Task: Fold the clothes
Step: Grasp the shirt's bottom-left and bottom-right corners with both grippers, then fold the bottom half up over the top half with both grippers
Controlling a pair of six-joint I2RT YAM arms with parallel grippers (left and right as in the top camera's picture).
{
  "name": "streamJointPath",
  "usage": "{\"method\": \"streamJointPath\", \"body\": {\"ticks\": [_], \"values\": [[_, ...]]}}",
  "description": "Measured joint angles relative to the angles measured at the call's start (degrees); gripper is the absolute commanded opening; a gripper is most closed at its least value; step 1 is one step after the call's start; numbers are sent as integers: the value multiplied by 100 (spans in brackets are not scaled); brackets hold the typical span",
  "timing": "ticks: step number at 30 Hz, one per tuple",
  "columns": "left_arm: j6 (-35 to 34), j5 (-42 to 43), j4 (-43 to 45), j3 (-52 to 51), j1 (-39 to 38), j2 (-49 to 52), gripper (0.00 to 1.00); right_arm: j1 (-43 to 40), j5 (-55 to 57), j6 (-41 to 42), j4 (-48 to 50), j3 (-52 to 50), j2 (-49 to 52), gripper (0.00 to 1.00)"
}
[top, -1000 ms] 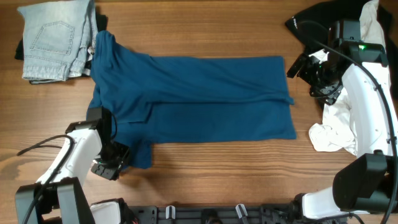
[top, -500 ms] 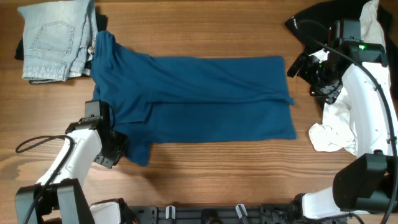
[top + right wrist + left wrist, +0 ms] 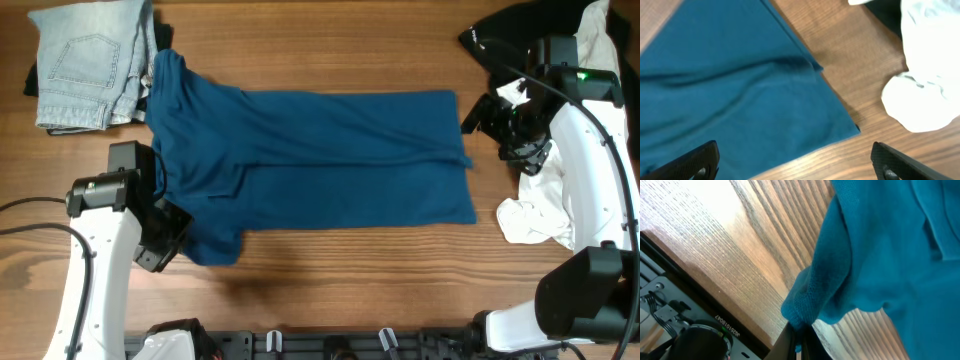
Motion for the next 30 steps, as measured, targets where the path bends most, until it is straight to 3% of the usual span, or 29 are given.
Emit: {"method": "streamJointPath", "body": {"ticks": [5,7,12,16,18,21,24,27,28,29,30], "values": [[68,0,621,0,0,-109,4,0,0,61,-442,-387,-2,94],[87,0,946,2,0,-109,4,0,9,358,-258,-1008,0,83],[107,-61,1202,2,0,-109,4,0,39,1202,485,-2341,11,79],[105,-195,1207,2,0,-109,4,0,39,1449,1207,-3042,2,50],[107,-243,1213,2,0,-109,4,0,-7,1526,1552,-3296,2,45],[105,-295,1222,2,0,-109,4,0,-11,1539,1818,-3526,4,45],[105,-376,1285,2,0,-109,4,0,15,1554,2188,-3558,4,59],[107,-437,1333,2,0,-109,4,0,57,1480,2649,-3560,4,57],[107,-446,1351,2,0,-109,4,0,59,1445,2743,-3563,4,52],[107,-452,1360,2,0,-109,4,0,59,1429,2782,-3563,4,38],[107,-457,1373,2,0,-109,4,0,61,1399,2817,-3563,4,7]]}}
